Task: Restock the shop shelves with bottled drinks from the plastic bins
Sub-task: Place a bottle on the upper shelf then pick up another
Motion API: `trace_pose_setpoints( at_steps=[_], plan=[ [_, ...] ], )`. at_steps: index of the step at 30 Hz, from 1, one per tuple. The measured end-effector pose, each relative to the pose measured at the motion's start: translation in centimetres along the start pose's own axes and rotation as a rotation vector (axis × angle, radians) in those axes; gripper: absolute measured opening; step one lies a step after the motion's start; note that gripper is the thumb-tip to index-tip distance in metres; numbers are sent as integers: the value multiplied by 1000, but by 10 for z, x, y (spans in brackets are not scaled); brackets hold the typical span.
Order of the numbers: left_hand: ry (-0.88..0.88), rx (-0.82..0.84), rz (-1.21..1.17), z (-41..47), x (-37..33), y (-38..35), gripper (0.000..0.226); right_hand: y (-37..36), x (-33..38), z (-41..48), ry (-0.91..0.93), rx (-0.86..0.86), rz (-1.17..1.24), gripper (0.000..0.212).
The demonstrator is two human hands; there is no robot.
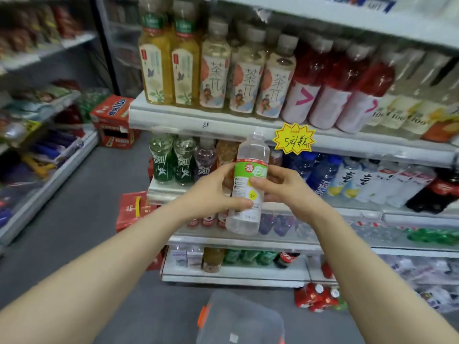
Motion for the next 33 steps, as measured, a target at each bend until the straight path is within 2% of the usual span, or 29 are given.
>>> trace_pose_setpoints(
  at_steps=[5,7,10,14,20,23,30,33],
  plan=[
    [-52,-72,18,26,-58,13,89,35,66,-13,137,49,-64,41],
    [-81,-99,28,36,-83,16,86,49,89,-19,184,53,-86,47],
    [-98,-142,44,51,-115,21,80,69,120,-24,250,55,-118,32],
    [-144,-217,140,70,-152,36,101,92,160,-29,339,45,-123,28],
    [-240,-279,208,98,-215,73,81,110,231,-28,427,47,-127,35],
    [-254,-293,191,113,-238,95,84,113,267,-27,458,50,-107,29],
    [-297,-384,303,138,-279,151,91,111,344,-19,544,-21,-153,31],
    [-348,-450,253,148,-288,169,82,112,369,-10,573,-75,-125,32]
  ],
)
Point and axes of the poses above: each hand's wrist, its own z-axis towards the middle knuckle, its own y-axis out of the back of the hand, x = y × z, the point moved 7 cm from there along z, towards the middle knuckle, and after that the axes turned 11 degrees about -y, right-handed, at the moved point
